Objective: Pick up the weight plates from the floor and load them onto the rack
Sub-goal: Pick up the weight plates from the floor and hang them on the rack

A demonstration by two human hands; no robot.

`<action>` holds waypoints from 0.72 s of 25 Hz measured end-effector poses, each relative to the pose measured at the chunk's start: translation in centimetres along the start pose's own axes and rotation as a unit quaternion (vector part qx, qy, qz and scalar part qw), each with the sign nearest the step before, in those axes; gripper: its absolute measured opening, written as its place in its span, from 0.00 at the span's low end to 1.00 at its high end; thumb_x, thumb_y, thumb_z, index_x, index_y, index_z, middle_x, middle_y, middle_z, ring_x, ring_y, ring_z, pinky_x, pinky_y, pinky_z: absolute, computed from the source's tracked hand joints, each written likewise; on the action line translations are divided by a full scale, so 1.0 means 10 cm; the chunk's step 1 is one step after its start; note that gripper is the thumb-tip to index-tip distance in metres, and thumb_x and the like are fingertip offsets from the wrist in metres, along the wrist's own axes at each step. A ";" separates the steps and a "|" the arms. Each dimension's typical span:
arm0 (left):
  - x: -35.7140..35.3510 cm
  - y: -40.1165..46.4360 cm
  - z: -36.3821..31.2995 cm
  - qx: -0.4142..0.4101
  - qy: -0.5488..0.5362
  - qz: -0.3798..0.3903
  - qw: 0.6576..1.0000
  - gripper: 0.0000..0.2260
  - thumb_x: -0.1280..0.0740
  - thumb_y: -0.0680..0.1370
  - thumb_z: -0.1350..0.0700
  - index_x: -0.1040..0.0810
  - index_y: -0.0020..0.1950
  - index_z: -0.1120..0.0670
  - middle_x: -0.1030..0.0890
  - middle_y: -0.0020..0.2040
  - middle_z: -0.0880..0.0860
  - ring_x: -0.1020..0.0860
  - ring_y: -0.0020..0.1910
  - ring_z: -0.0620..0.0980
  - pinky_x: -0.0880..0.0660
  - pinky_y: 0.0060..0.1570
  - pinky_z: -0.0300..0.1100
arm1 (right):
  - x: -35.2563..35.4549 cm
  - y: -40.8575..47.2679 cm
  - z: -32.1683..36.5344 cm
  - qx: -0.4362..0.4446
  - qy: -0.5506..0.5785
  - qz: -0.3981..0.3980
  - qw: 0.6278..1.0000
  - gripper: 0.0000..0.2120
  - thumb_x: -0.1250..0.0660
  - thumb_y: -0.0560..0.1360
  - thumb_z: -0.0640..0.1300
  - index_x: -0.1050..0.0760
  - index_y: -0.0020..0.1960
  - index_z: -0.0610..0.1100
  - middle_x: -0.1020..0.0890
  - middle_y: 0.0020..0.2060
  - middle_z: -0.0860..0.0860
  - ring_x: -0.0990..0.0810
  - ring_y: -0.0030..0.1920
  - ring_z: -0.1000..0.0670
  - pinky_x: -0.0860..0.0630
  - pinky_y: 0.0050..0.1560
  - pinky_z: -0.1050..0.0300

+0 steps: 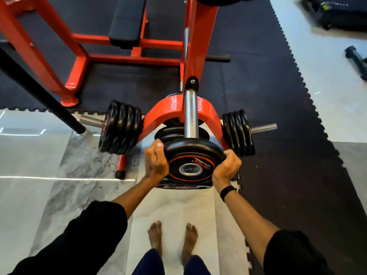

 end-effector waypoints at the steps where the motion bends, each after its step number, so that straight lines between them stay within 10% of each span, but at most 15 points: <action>1: -0.03 0.03 -0.02 -0.001 -0.006 0.008 1.000 0.15 0.49 0.79 0.54 0.37 0.33 0.54 0.36 0.29 0.49 0.38 0.29 0.47 0.38 0.29 0.55 | -0.01 0.05 -0.01 -0.005 0.004 -0.003 1.000 0.12 0.45 0.70 0.39 0.38 0.28 0.46 0.37 0.25 0.52 0.39 0.26 0.60 0.42 0.28 0.61; 18: -0.35 0.73 0.15 -0.071 0.059 0.013 0.996 0.21 0.53 0.79 0.47 0.26 0.45 0.59 0.23 0.37 0.56 0.24 0.36 0.57 0.28 0.37 0.51 | -0.54 0.82 -0.13 0.089 0.003 0.120 0.989 0.12 0.47 0.72 0.44 0.29 0.35 0.40 0.26 0.31 0.46 0.28 0.34 0.48 0.34 0.36 0.51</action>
Point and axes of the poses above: each hand's wrist, its own y-axis towards the middle knuckle, its own x-axis out of the back of the hand, z = x × y, the point moved 3 cm from there along y, towards the middle knuckle
